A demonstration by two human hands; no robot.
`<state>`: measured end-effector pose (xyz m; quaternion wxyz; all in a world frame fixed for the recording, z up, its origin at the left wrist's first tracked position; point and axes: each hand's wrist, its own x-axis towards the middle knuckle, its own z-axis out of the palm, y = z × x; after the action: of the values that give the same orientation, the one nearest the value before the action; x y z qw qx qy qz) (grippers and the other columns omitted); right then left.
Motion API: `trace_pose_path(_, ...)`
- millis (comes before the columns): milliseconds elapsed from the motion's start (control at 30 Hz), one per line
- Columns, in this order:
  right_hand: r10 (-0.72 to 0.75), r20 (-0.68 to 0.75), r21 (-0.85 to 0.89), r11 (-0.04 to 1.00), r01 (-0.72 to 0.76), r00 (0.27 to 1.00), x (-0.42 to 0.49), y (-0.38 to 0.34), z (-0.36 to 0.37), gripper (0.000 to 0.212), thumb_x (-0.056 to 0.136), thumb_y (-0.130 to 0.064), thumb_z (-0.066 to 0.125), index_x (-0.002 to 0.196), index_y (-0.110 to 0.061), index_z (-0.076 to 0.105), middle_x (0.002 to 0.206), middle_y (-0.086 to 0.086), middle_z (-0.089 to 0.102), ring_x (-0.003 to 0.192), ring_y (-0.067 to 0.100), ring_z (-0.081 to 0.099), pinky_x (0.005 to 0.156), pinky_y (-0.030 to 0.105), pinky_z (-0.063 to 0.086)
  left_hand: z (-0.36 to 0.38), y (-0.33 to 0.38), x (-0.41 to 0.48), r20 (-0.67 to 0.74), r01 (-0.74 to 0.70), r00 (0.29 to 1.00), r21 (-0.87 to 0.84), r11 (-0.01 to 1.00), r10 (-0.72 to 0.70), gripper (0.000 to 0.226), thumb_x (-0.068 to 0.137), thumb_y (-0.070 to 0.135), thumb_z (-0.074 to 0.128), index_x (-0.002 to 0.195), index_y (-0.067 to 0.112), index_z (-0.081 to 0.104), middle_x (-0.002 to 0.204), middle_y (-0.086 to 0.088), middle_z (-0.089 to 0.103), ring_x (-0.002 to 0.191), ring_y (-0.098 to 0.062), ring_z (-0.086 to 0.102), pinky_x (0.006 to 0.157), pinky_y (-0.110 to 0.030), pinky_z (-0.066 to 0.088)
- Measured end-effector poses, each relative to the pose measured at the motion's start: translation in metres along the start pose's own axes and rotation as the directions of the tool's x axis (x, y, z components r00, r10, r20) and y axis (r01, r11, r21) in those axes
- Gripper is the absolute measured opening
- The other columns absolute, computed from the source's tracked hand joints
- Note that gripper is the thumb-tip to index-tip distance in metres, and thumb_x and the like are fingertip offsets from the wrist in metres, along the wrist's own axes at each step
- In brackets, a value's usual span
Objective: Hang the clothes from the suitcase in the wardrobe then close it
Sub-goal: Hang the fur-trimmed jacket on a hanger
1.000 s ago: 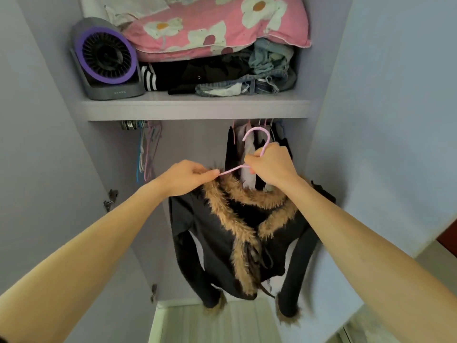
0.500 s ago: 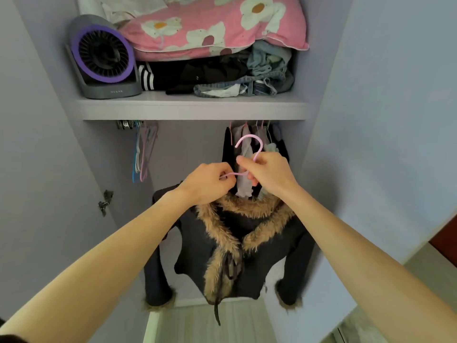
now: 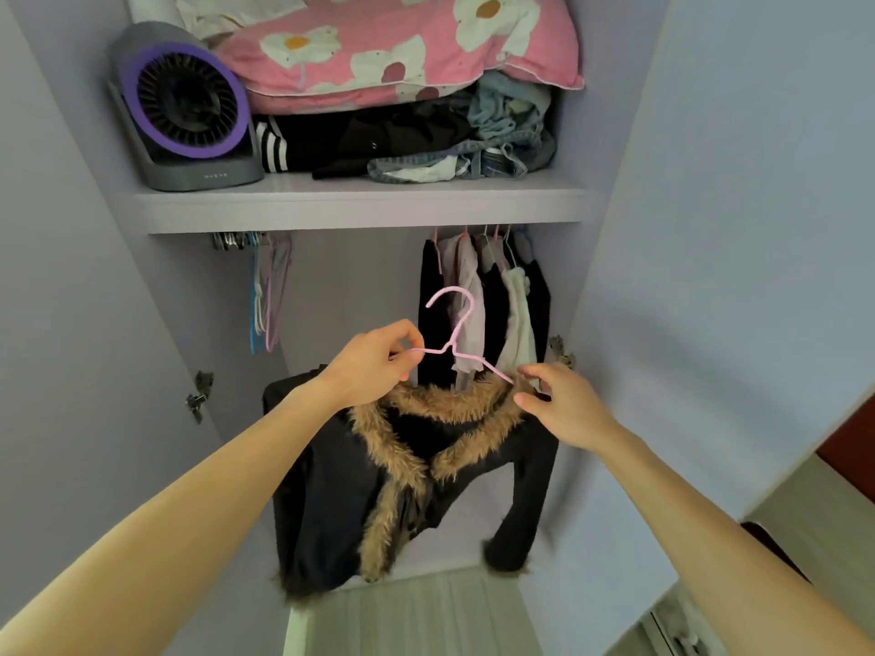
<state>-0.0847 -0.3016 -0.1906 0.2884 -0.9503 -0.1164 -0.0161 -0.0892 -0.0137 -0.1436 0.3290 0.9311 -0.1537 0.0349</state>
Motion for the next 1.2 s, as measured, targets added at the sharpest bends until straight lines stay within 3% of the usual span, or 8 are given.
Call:
trace_pose_path(200,0.026,-0.031,0.088,0.996,-0.023,0.999,-0.010,-0.022,0.014,0.032,0.091,-0.047,0.064,0.087,-0.017,0.074,0.079,0.008,0.067,0.074,0.021,0.061,0.069,0.039,0.048,-0.001,-0.021,-0.006,-0.058,-0.007,0.998,0.084,0.996,0.012,0.005,0.106,0.030,0.044,0.104,0.029,0.048,0.083,0.008,0.067,0.050,-0.006,0.050,0.054,-0.020,0.035)
trace_pose_path(400,0.102,0.080,0.222,0.968,-0.117,0.992,-0.011,-0.046,0.031,0.040,0.097,-0.043,0.058,0.071,-0.014,0.050,0.053,-0.010,0.043,0.048,0.004,0.039,0.054,0.020,0.030,-0.004,-0.045,0.009,0.041,0.065,0.997,0.135,0.989,-0.072,0.014,0.105,0.031,0.043,0.116,0.029,0.051,0.115,-0.003,0.068,0.075,-0.015,0.059,0.073,-0.035,0.051)
trace_pose_path(500,0.169,0.109,0.153,0.971,-0.184,0.980,0.008,-0.056,0.035,0.038,0.098,-0.046,0.055,0.071,-0.019,0.046,0.058,-0.010,0.046,0.054,0.007,0.044,0.056,0.024,0.032,-0.015,-0.050,0.029,0.069,0.121,0.987,0.290,0.949,-0.146,0.045,0.100,0.034,0.052,0.144,0.026,0.041,0.147,-0.008,0.048,0.121,-0.030,0.054,0.103,-0.046,0.045)
trace_pose_path(600,0.239,0.137,0.147,0.955,-0.258,0.961,0.037,-0.063,0.039,0.037,0.099,-0.044,0.054,0.072,-0.020,0.045,0.065,-0.006,0.051,0.062,0.011,0.049,0.059,0.026,0.035,-0.036,-0.055,0.062,-0.073,0.140,0.990,0.484,0.864,-0.120,0.071,0.098,0.036,0.053,0.158,0.024,0.017,0.166,-0.010,0.011,0.151,-0.032,0.012,0.121,-0.050,0.018)
trace_pose_path(733,0.328,0.160,0.331,0.871,-0.364,0.931,0.091,-0.065,0.052,0.026,0.096,-0.039,0.060,0.081,-0.019,0.055,0.078,-0.002,0.058,0.073,0.013,0.055,0.064,0.027,0.039,-0.067,-0.070,0.121,-0.286,0.148,0.957,0.640,0.754,0.054,0.080,0.099,0.040,0.048,0.160,0.026,-0.002,0.166,-0.004,-0.019,0.153,-0.026,-0.013,0.123,-0.055,-0.001)
trace_pose_path(933,0.302,0.075,0.496,0.816,-0.299,0.950,0.182,-0.054,0.088,0.015,0.097,-0.025,0.060,0.085,-0.016,0.058,0.084,0.000,0.056,0.077,0.012,0.052,0.074,0.031,0.043,-0.071,-0.116,0.201,-0.549,0.262,0.828,0.563,0.784,0.117,0.064,0.105,0.043,0.024,0.158,0.034,-0.011,0.166,0.000,-0.019,0.152,-0.022,-0.017,0.121,-0.057,-0.007)
trace_pose_path(1033,0.319,-0.005,0.559,0.787,-0.262,0.948,0.217,-0.047,0.106,0.014,0.097,-0.010,0.051,0.106,-0.005,0.062,0.091,0.006,0.052,0.080,0.020,0.052,0.096,0.043,0.046,-0.055,-0.136,0.214,-0.624,0.237,0.739,0.593,0.769,0.253,0.061,0.105,0.048,0.015,0.157,0.034,-0.014,0.165,-0.001,-0.021,0.152,-0.023,-0.020,0.119,-0.057,-0.010)
trace_pose_path(1200,0.288,-0.158,0.664,0.739,-0.114,0.945,0.273,-0.043,0.133,0.021,0.097,-0.004,0.045,0.110,-0.005,0.062,0.093,0.016,0.057,0.077,0.023,0.053,0.071,0.034,0.044,-0.052,-0.158,0.227,-0.653,0.243,0.672,0.640,0.729,0.349,0.060,0.104,0.053,0.009,0.154,0.037,-0.021,0.163,0.001,-0.029,0.149,-0.020,-0.028,0.118,-0.055,-0.016)
